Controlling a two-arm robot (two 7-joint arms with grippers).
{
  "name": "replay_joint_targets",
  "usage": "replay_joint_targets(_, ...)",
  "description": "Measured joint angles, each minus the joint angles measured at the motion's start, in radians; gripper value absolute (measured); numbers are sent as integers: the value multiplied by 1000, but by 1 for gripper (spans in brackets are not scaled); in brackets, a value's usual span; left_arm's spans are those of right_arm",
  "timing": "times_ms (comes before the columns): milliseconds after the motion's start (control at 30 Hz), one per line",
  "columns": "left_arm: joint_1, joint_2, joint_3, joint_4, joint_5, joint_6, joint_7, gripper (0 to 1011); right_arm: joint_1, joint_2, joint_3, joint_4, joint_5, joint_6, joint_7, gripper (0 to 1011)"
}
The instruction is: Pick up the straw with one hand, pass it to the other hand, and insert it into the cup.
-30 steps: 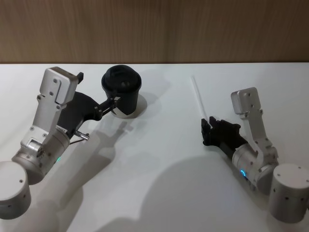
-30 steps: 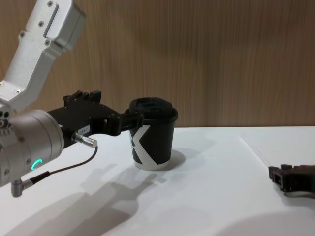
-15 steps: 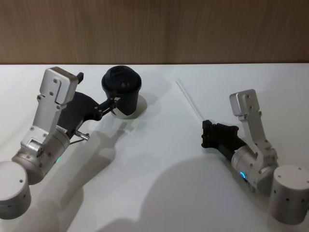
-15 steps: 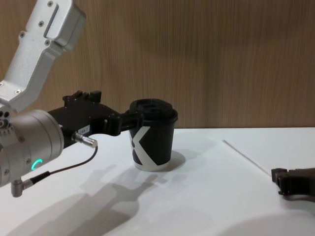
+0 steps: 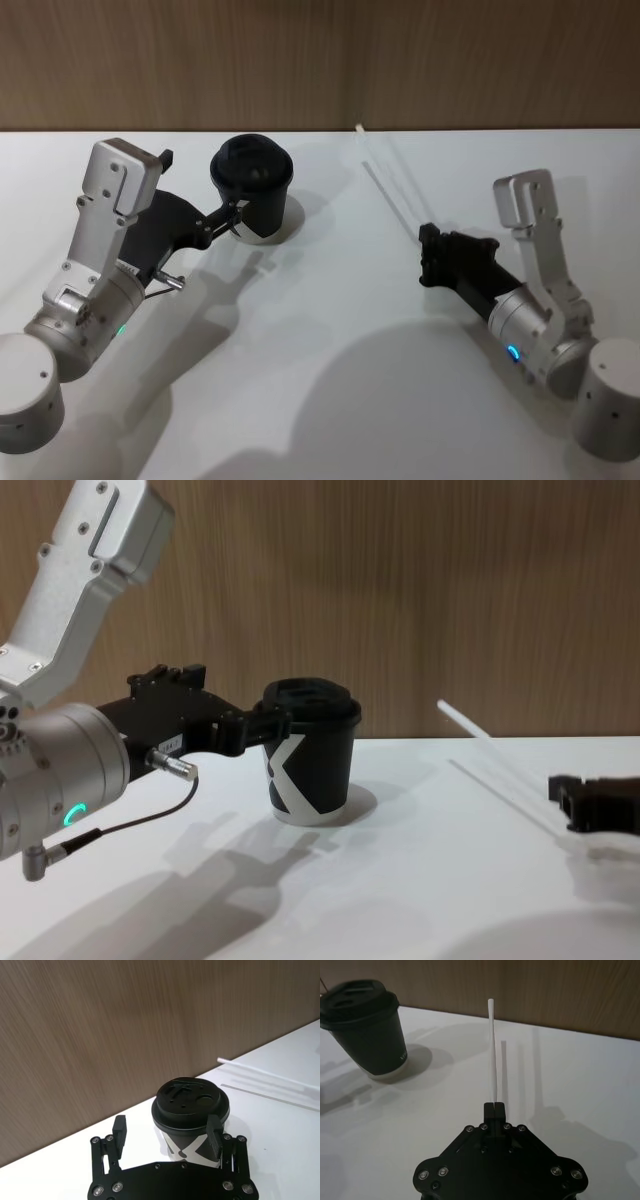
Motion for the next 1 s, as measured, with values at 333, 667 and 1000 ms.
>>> replay_joint_targets(333,0,0,0,0,0,0,0,1002,-3,26,13,-46,45,-109,77,1)
replay_joint_targets(667,0,0,0,0,0,0,0,1003,21,60,17,-71,108,-213,185,1)
replay_joint_targets(1000,0,0,0,0,0,0,0,1003,68,86,12,-75,187,-296,314,1)
